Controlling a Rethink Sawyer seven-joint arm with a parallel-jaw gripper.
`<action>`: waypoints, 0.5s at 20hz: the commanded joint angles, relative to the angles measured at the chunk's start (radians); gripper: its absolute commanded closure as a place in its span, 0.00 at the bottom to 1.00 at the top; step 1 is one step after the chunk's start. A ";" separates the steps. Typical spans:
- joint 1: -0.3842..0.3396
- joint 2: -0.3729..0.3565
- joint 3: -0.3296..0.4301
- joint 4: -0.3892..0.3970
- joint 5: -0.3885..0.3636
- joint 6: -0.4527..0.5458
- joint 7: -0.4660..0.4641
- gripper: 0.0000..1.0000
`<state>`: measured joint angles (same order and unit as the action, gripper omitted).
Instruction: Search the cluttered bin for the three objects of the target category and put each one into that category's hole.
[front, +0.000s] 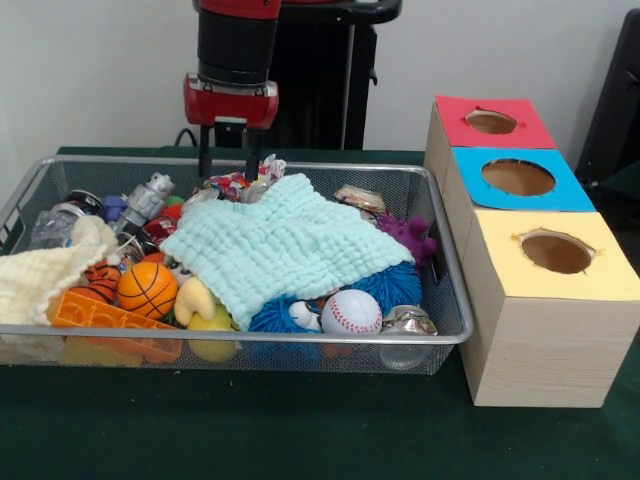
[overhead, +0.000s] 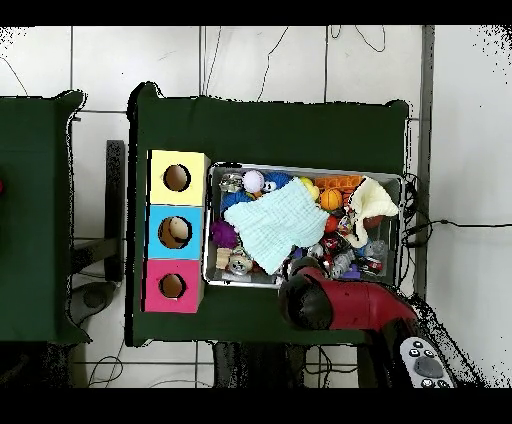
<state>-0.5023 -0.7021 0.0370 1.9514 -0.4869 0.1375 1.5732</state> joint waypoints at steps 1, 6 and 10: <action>0.011 0.025 0.026 0.025 0.004 0.058 0.106 0.00; 0.021 0.051 0.011 0.043 0.000 0.016 0.131 0.00; 0.019 0.053 0.002 0.075 -0.005 0.002 0.139 0.00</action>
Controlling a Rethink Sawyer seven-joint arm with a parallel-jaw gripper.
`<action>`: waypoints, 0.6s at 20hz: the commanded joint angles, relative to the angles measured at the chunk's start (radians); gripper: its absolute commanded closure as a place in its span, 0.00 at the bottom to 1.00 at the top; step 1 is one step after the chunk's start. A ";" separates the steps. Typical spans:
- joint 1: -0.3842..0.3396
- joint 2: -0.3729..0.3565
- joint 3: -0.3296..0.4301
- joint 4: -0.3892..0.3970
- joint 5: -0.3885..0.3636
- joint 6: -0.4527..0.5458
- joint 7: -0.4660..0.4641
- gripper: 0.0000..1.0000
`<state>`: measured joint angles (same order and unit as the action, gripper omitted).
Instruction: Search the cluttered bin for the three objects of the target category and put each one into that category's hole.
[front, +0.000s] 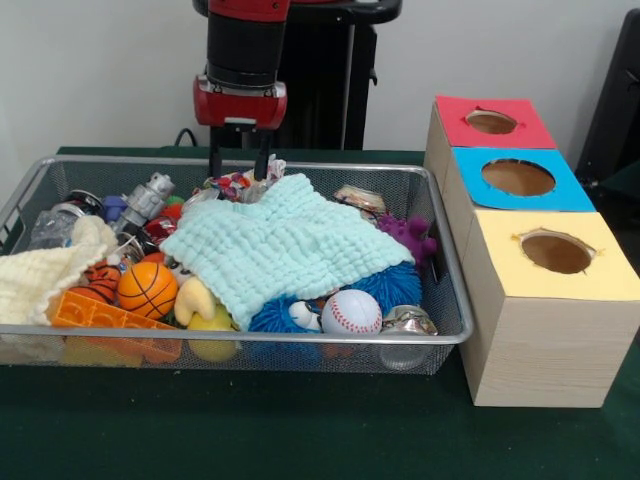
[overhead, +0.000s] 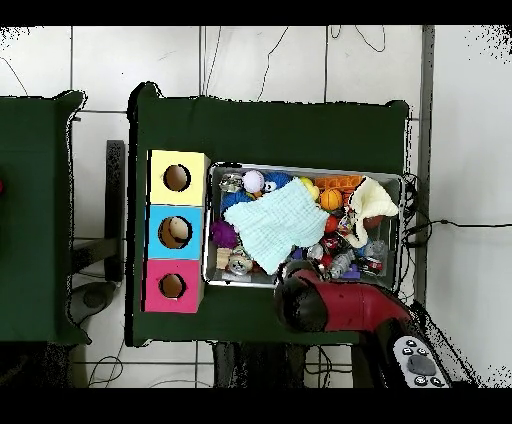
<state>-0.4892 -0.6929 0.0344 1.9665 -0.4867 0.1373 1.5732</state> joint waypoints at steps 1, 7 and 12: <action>0.007 0.045 0.002 0.062 -0.005 0.000 0.141 0.00; 0.007 0.055 -0.012 0.075 -0.009 -0.015 0.145 0.00; 0.002 0.088 -0.017 0.077 -0.016 -0.057 0.149 0.00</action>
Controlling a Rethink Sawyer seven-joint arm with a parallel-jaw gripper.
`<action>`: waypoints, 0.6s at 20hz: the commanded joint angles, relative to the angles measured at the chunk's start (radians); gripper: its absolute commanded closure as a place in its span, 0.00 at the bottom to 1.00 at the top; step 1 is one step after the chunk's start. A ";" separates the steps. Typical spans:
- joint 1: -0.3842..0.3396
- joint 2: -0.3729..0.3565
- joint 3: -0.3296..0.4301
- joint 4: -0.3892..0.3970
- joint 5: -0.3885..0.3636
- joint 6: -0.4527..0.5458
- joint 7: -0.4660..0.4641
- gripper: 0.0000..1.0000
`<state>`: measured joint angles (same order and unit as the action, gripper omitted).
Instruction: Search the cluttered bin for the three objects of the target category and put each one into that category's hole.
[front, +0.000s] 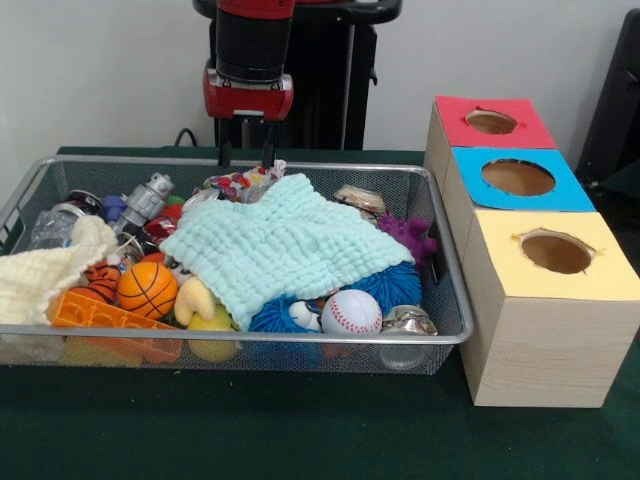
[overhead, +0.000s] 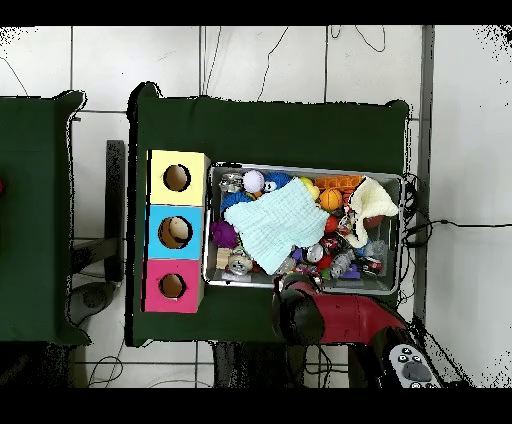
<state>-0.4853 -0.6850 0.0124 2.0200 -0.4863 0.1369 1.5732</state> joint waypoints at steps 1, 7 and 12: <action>-0.006 0.094 0.006 0.023 -0.021 -0.078 0.151 0.00; -0.020 0.177 0.005 0.006 -0.042 -0.196 0.153 0.00; -0.043 0.204 0.011 0.019 -0.053 -0.270 0.152 0.00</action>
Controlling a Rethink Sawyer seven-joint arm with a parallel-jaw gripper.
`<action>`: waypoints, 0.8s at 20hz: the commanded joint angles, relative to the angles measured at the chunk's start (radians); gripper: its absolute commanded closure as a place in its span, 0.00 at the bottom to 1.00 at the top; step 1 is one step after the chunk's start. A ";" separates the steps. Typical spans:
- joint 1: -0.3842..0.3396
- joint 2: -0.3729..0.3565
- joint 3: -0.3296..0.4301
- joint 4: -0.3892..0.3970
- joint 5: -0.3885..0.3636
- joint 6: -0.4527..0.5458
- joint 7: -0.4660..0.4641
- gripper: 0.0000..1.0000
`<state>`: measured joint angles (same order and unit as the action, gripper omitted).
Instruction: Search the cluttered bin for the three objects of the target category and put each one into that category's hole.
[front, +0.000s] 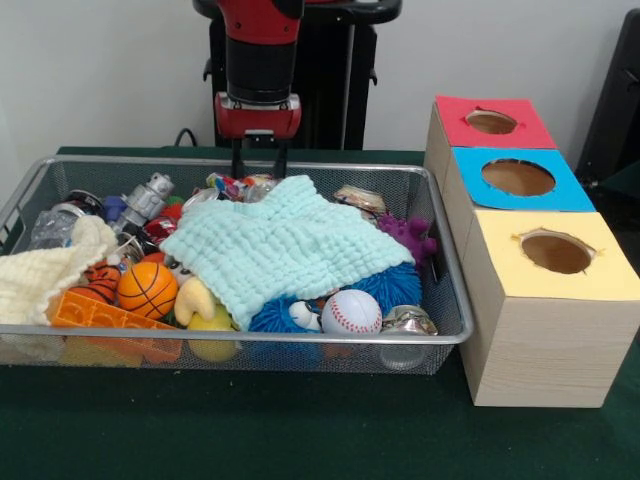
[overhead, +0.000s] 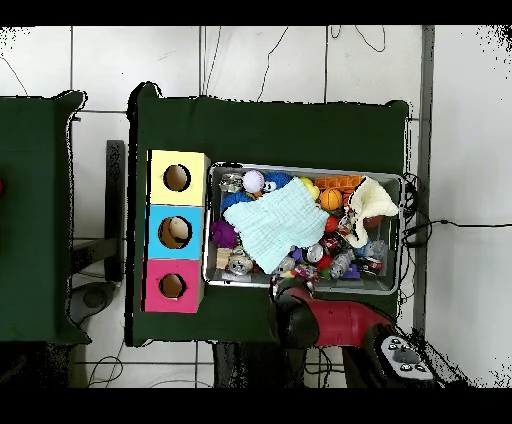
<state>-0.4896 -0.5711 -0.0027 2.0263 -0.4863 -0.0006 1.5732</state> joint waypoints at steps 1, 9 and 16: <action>-0.047 0.096 0.024 0.016 -0.058 -0.145 0.150 0.00; -0.115 0.110 0.077 0.028 -0.091 -0.180 0.131 0.00; -0.073 0.114 0.080 0.018 -0.084 -0.249 0.143 1.00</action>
<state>-0.5683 -0.5069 0.0123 2.0617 -0.5298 -0.1986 1.5732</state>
